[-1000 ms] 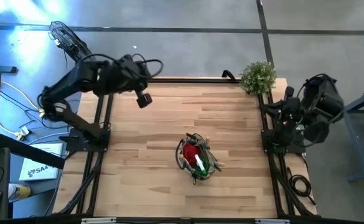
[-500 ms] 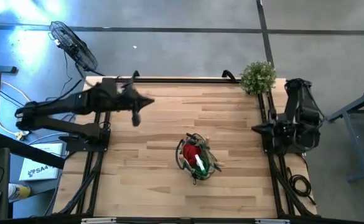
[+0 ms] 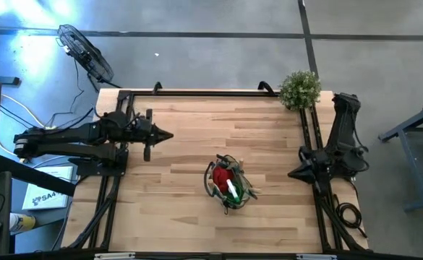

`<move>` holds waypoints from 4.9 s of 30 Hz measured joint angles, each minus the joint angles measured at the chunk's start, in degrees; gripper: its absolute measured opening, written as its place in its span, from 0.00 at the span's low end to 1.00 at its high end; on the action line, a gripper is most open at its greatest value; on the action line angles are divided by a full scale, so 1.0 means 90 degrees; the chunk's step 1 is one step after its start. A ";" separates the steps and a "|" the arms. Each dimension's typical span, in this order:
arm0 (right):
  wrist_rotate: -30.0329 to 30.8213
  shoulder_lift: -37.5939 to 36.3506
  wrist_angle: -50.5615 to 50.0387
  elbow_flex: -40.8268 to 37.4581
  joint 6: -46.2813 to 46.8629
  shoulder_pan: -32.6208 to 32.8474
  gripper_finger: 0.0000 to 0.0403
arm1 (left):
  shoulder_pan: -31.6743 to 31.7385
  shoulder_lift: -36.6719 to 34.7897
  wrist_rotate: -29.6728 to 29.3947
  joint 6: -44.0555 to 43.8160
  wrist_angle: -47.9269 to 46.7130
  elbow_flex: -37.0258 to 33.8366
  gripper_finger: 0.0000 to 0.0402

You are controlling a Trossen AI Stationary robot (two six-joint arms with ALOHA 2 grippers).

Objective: Pick & Place Garden tools in Gardening bag
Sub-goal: Return to Home Position

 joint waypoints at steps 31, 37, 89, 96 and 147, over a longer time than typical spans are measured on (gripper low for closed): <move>-0.3600 0.0090 0.1676 -0.1281 -0.0840 -0.4657 0.01 | -0.2032 -0.2029 -0.0181 0.0129 0.0588 -0.1906 0.00; -0.3600 0.0090 0.1612 -0.1281 -0.0840 -0.5277 0.01 | -0.2670 -0.2292 0.0066 0.0353 0.0085 -0.1906 0.00; -0.3281 0.0109 0.0221 -0.1298 -0.0489 -0.5792 0.01 | -0.3461 -0.2474 -0.0971 0.0383 0.0927 -0.3632 0.00; -0.3281 0.0109 0.0227 -0.1298 -0.0497 -0.5792 0.01 | -0.3461 -0.2440 -0.0969 0.0777 0.0924 -0.3633 0.00; -0.3275 -0.1566 0.0406 -0.1298 -0.0505 -0.5775 0.01 | -0.3461 -0.3880 -0.1014 0.0794 0.0638 -0.3395 0.00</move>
